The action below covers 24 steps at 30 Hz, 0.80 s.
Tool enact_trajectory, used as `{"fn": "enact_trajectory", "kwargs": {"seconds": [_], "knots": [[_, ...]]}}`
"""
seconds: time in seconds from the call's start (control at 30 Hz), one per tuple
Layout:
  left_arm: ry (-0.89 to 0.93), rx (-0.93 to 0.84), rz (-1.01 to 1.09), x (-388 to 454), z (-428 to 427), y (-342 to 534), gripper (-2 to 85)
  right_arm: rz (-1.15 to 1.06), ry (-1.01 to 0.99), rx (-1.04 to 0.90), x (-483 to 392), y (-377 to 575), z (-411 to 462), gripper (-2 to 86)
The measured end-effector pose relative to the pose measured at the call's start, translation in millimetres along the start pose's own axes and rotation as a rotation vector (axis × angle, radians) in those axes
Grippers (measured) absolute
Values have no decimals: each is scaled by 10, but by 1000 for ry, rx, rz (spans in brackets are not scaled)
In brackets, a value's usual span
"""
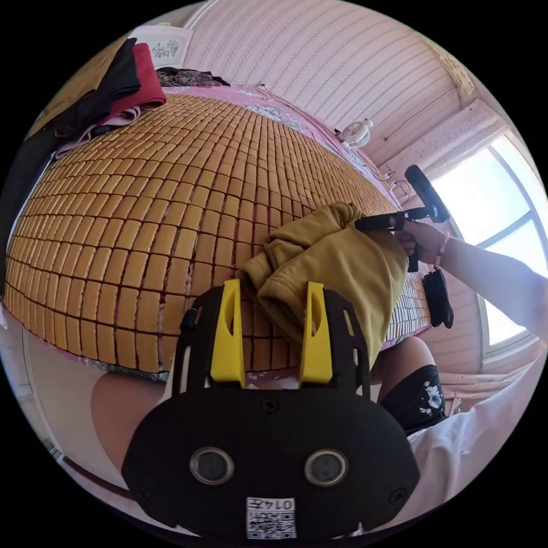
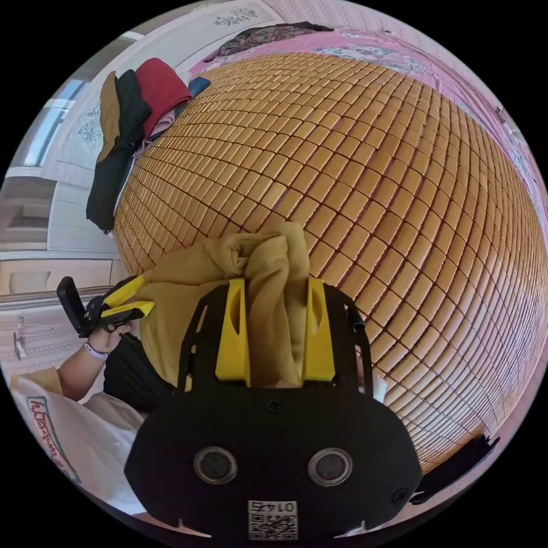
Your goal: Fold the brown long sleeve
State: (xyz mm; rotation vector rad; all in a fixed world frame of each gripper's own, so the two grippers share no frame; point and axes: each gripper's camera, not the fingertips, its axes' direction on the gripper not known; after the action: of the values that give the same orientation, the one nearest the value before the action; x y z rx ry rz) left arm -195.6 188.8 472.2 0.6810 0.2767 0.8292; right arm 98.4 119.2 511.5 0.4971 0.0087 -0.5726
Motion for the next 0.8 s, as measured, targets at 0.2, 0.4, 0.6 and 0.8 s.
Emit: {"fn": "enact_trajectory", "kwargs": {"seconds": [0.2,0.4,0.6,0.8], "knots": [[32,-66,35,98,26,25,67,-45,-129,73,13,267,-115,83],[33,37,257,533,-501,346,52,-88,-255,493,-153,1483,-682,77],[110,77,526,1322,-1115,671,50,35,-315,799,-185,3177,-936,76],[237,49,855,2498,-1084,800,44,236,-262,1040,42,4788,-1094,76]]}}
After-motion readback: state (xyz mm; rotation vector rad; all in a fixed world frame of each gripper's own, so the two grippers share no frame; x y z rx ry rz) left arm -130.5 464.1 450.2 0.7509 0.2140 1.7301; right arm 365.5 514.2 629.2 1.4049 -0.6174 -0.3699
